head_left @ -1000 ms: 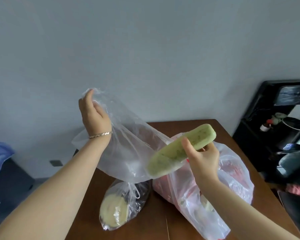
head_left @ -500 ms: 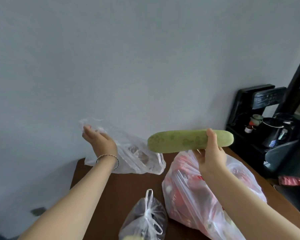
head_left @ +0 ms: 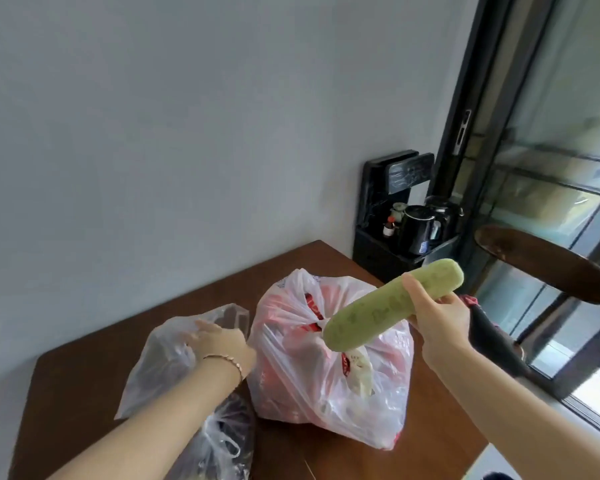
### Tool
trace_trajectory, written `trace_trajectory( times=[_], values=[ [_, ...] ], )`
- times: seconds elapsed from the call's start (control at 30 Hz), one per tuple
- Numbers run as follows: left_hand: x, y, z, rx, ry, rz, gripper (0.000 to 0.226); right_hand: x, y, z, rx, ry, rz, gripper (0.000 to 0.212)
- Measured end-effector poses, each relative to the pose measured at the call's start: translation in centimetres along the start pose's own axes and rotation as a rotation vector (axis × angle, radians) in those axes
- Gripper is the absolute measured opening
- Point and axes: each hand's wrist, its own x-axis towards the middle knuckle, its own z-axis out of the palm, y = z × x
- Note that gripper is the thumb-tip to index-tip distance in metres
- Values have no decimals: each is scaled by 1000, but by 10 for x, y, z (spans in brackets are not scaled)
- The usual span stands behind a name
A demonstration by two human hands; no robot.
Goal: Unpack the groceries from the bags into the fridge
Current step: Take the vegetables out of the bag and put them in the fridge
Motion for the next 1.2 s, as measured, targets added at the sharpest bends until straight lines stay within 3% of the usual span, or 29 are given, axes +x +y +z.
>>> trace_trajectory(
  times=[0.07,0.17,0.27,0.37,0.43,0.53,0.6,0.77,0.9,1.07,1.2],
  values=[
    [-31,45,-33,125,75,165,48,5,-9,-39,-3,37,-27,20],
    [-89,122,-58,-213,124,562,42,10,-26,-116,-35,109,-63,26],
    [-170,209,-68,-569,-63,986,57,7,-49,-209,-33,187,-134,19],
    [-261,301,-61,-592,-185,1271,83,4,-71,-317,-10,304,-134,20],
    [-319,360,-50,-555,-153,1368,83,1,-85,-393,10,393,-117,26],
    [-400,435,-35,-547,-48,1489,61,-13,-104,-502,64,523,-121,28],
    [-451,479,-26,-582,-81,1578,54,-23,-111,-567,92,586,-128,27],
    [-576,574,-1,-685,-436,1681,47,-47,-115,-702,48,602,-11,43],
    [-675,653,13,-618,-606,1825,23,-60,-129,-801,-32,751,23,32],
    [-797,759,3,-362,-774,2048,14,-67,-167,-936,-179,1088,-9,49],
    [-901,843,-19,98,-569,2317,33,-85,-214,-1042,-346,1299,1,47]
  ],
)
